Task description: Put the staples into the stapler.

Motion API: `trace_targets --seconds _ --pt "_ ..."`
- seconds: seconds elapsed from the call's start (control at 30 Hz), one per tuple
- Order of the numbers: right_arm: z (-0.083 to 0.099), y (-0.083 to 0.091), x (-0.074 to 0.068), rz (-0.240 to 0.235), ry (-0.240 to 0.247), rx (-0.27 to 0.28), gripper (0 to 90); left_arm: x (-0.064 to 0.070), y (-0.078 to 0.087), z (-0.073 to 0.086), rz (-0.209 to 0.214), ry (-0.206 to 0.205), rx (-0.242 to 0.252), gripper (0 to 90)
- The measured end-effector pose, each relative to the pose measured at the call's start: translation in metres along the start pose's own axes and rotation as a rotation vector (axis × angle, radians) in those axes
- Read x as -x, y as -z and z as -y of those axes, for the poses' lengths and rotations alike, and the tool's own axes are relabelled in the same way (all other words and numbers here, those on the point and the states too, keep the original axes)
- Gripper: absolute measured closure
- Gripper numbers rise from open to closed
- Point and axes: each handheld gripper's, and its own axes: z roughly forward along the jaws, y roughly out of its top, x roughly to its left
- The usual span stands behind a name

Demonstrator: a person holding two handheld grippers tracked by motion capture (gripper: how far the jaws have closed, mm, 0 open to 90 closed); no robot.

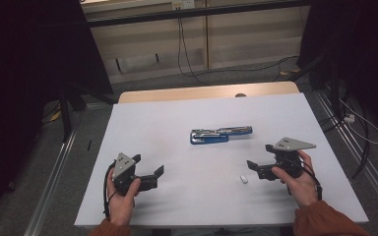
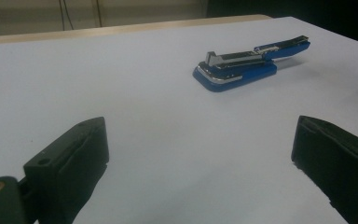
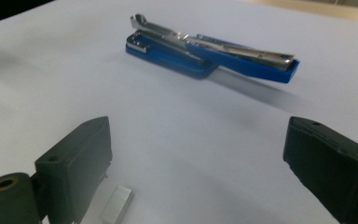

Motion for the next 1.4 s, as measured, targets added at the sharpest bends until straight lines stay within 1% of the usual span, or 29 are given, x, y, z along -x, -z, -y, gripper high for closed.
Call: trace_targets --seconds 0.07,0.13,0.17,0.2,0.23,0.27,0.37,0.43,0.53,0.57,0.6,0.67,0.73,0.77,0.8,0.83,0.9,0.93,1.0,1.07,1.1,1.13,1.17,1.2,1.23,1.27,1.33,1.4 --pt "-0.001 -0.001 -0.002 -0.017 -0.006 -0.035 8.6 0.001 0.000 0.000 -0.005 0.000 0.001 4.0" --pt "-0.002 -0.003 -0.003 -0.035 -0.012 -0.079 9.3 0.003 0.000 0.000 0.001 -0.003 0.006 4.0" --pt "-0.002 -0.004 -0.003 -0.042 -0.020 -0.108 9.7 0.005 0.001 -0.001 0.000 -0.005 0.011 4.1" --pt "-0.003 -0.004 -0.004 -0.044 -0.019 -0.131 9.8 0.006 0.002 -0.001 -0.003 -0.012 0.014 4.1" --pt "-0.004 -0.004 -0.005 -0.044 -0.012 -0.142 10.2 0.007 0.003 -0.001 0.003 -0.018 0.019 4.1" --pt "-0.005 -0.003 -0.006 -0.047 -0.009 -0.152 10.8 0.008 0.004 -0.001 -0.002 -0.019 0.026 4.1" --pt "-0.007 -0.002 -0.007 -0.093 0.004 -0.178 13.5 0.009 0.009 0.002 0.003 -0.016 0.007 3.9" --pt "-0.006 -0.004 -0.007 -0.128 0.008 -0.198 15.4 0.011 0.013 0.002 -0.001 -0.018 0.011 3.9" --pt "-0.008 -0.007 -0.011 -0.136 0.019 -0.231 14.4 0.011 0.017 0.003 0.000 -0.027 0.022 3.7" --pt "-0.009 -0.008 -0.012 -0.137 0.028 -0.248 14.2 0.011 0.016 0.002 -0.002 -0.030 0.025 3.7" --pt "-0.009 -0.009 -0.013 -0.128 0.039 -0.263 14.0 0.011 0.014 0.001 0.001 -0.026 0.028 3.7" --pt "-0.008 -0.012 -0.015 -0.126 0.061 -0.280 14.1 0.011 0.012 0.000 0.007 -0.028 0.025 3.9" --pt "-0.008 -0.015 -0.017 -0.142 0.064 -0.294 15.3 0.011 0.011 0.000 0.010 -0.038 0.019 3.9" --pt "-0.008 -0.016 -0.018 -0.136 0.069 -0.305 17.0 0.011 0.011 0.000 0.011 -0.041 0.018 3.8" --pt "-0.008 -0.018 -0.019 -0.124 0.079 -0.319 16.6 0.011 0.011 0.000 0.010 -0.044 0.016 3.9" --pt "-0.008 -0.019 -0.021 -0.122 0.090 -0.325 16.2 0.011 0.011 0.000 0.008 -0.044 0.017 3.9" --pt "-0.007 -0.020 -0.024 -0.126 0.117 -0.333 20.5 0.012 0.010 0.000 0.010 -0.044 0.015 3.8" --pt "-0.008 -0.020 -0.025 -0.133 0.121 -0.339 24.2 0.012 0.010 0.000 0.013 -0.038 0.019 3.9" --pt "-0.008 -0.021 -0.027 -0.141 0.124 -0.348 30.5 0.012 0.009 0.000 0.015 -0.038 0.018 3.8" --pt "-0.008 -0.022 -0.026 -0.134 0.113 -0.370 33.8 0.012 0.009 -0.001 0.019 -0.039 0.019 3.8" --pt "-0.008 -0.022 -0.026 -0.142 0.103 -0.381 36.0 0.013 0.009 0.000 0.019 -0.040 0.018 3.7" --pt "-0.008 -0.023 -0.025 -0.151 0.096 -0.391 40.3 0.013 0.009 -0.001 0.022 -0.043 0.019 3.7" --pt "-0.008 -0.023 -0.026 -0.141 0.099 -0.400 43.9 0.013 0.009 0.000 0.022 -0.041 0.018 3.7" --pt "-0.008 -0.023 -0.026 -0.137 0.102 -0.402 46.1 0.012 0.009 0.000 0.022 -0.039 0.017 3.7" --pt "-0.009 -0.023 -0.026 -0.145 0.099 -0.405 47.5 0.012 0.009 0.000 0.022 -0.033 0.019 3.7" --pt "-0.009 -0.023 -0.026 -0.148 0.093 -0.406 49.3 0.012 0.009 0.000 0.023 -0.037 0.014 3.7" --pt "-0.009 -0.024 -0.026 -0.149 0.091 -0.412 54.3 0.012 0.008 0.000 0.024 -0.032 0.013 3.7" --pt "-0.009 -0.025 -0.026 -0.152 0.088 -0.424 55.7 0.012 0.008 0.000 0.036 -0.022 0.005 3.6"
